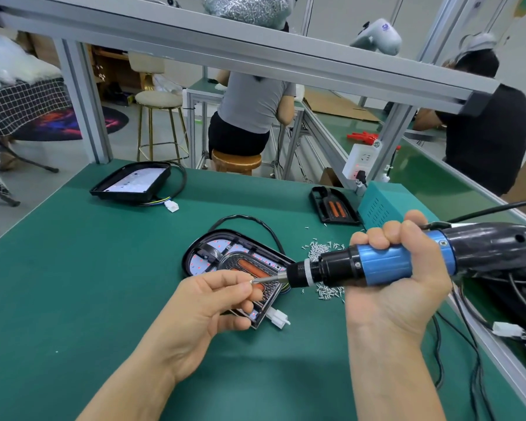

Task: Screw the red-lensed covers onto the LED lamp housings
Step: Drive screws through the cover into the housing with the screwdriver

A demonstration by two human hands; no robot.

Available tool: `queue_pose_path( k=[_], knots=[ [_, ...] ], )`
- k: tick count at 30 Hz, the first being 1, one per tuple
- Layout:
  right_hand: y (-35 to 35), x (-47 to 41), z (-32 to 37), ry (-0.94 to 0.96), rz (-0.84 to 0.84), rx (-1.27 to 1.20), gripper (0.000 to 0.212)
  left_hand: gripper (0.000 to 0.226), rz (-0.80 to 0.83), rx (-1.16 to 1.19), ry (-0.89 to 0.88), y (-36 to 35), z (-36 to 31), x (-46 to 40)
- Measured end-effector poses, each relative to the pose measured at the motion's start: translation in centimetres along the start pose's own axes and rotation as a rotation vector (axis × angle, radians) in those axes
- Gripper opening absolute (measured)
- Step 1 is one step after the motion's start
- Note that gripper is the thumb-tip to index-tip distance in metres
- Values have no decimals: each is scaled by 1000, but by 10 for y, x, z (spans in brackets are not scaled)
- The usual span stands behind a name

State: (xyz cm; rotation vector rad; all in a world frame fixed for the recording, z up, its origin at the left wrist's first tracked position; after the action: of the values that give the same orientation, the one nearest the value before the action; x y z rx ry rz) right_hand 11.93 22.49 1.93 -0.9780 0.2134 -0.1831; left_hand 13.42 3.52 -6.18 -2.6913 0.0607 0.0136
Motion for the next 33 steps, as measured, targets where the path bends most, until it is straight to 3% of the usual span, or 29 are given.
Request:
queue_pose_path(
  k=[4, 7, 12, 18, 25, 33],
  knots=[
    [-1, -1, -6, -15, -4, 1, 18, 16, -15, -95, -61, 6, -5, -1],
    [-1, -3, -9, -16, 2, 23, 18, 6, 5, -217, -109, 6, -9, -3],
    [4, -4, -14, 6, 7, 106, 20, 19, -59, -671, -292, 26, -13, -9],
    [15, -3, -27, 46, -2, 307, 25, 11, 88, -1186, -541, 17, -4, -7],
    [12, -3, -43, 61, 75, 432, 34, 9, 130, -1309, -575, 14, 12, -12],
    [11, -5, -49, 7, 102, 462, 24, 13, 81, -1232, -579, 18, 18, -12]
  ],
)
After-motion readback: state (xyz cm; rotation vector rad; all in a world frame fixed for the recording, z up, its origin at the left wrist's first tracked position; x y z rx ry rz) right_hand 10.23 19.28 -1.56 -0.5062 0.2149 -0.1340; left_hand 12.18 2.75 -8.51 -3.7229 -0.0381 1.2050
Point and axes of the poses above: each hand's wrist, its own x-axis away from the middle knuckle, its own y-axis out of the back of the hand, z = x × y, the point moved 5 cm from there along -x, towards the middle knuckle, and after that the axes turned 14 degrees about -y, right-handed, at the moved point
